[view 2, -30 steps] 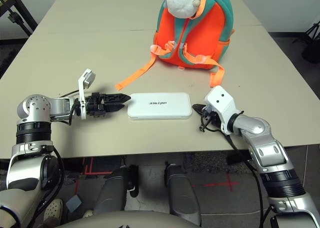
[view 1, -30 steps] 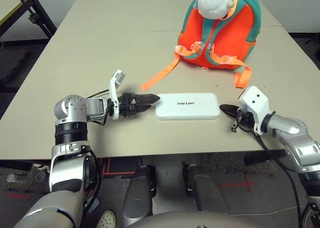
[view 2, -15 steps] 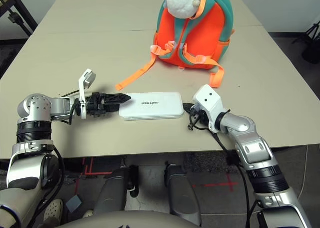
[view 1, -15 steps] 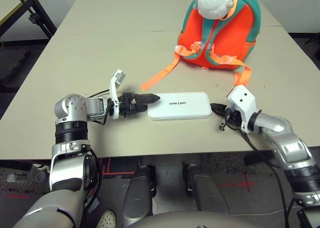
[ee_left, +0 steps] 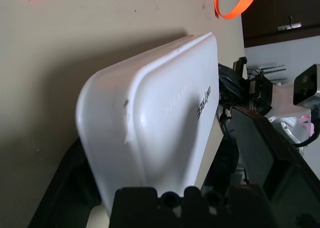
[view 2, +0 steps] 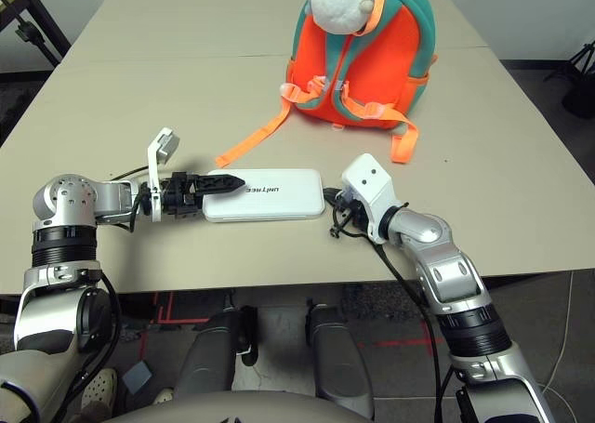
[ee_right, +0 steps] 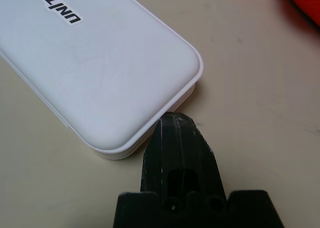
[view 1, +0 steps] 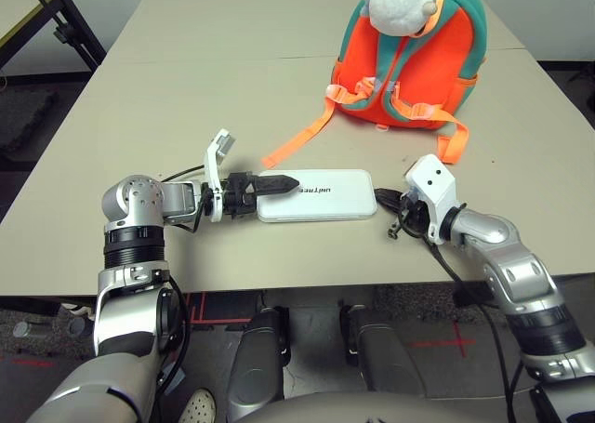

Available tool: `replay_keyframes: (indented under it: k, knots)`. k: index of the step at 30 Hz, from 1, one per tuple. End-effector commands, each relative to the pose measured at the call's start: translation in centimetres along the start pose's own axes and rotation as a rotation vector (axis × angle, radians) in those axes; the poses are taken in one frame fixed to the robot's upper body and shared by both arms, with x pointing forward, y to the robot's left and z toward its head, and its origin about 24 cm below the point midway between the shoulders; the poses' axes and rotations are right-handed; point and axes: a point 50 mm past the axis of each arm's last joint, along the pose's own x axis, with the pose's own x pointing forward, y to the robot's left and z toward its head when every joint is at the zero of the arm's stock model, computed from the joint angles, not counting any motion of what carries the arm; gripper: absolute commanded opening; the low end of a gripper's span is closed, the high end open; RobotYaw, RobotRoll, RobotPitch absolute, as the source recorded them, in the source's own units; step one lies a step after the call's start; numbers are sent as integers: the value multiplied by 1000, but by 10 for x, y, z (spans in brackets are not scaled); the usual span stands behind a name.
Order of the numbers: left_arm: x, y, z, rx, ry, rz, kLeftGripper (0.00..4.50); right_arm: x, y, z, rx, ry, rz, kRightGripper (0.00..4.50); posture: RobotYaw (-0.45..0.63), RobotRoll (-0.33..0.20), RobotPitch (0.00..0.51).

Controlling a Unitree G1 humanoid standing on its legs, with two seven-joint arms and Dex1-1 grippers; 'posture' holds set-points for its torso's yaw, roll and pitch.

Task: Put the pencil case into the backpack and zip it.

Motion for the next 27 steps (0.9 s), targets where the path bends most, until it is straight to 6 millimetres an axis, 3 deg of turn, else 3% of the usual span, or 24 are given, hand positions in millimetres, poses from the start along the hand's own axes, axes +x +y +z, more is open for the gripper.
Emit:
replay_keyframes:
  k: [1,3,5,9,12,14,19,23,27]
  knots:
    - [11,13,-20,-54,94,52,4500,4,8,7,-17,-20,31,15,-103,0,177]
    - [10,13,-20,-52,86,49,4500,4,7,7,-18,-19,28,15,-102,0,178]
    - [9,13,-19,-50,74,47,4134,4,5,6,-23,-17,21,0,-101,0,177]
    - [8,12,-17,-38,53,42,2861,4,3,5,-27,-12,16,0,-97,0,179]
    - [6,11,-14,-30,38,37,1886,5,2,4,-27,-7,14,622,-92,0,180]
    - [5,11,-13,-25,28,34,1449,5,2,3,-28,-4,12,1283,-89,0,180]
    - [2,9,-9,-10,3,30,1283,7,1,2,-28,-3,1,3107,-86,0,180]
    - [-5,1,7,45,-90,12,1282,9,-2,2,-29,-7,-13,4500,-84,0,179]
    - [-14,-17,30,117,-195,-16,1271,9,-4,1,-31,-5,-22,4500,-79,0,181]
